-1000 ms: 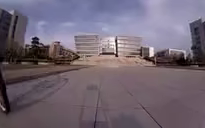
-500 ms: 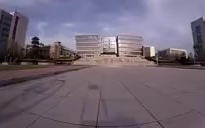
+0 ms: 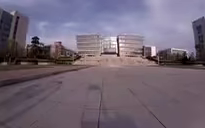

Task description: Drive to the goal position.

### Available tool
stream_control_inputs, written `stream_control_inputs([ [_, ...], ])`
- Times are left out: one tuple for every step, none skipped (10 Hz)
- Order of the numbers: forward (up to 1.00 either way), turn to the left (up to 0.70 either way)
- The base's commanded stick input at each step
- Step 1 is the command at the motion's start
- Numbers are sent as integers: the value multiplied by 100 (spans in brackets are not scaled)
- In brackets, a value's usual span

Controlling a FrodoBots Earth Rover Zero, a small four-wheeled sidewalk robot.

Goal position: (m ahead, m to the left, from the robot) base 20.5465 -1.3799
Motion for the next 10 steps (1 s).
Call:
stream_control_inputs([
  [70,0],
  [70,0],
  [70,0],
  [70,0],
  [70,0],
  [70,0],
  [70,0],
  [70,0],
  [70,0],
  [70,0],
])
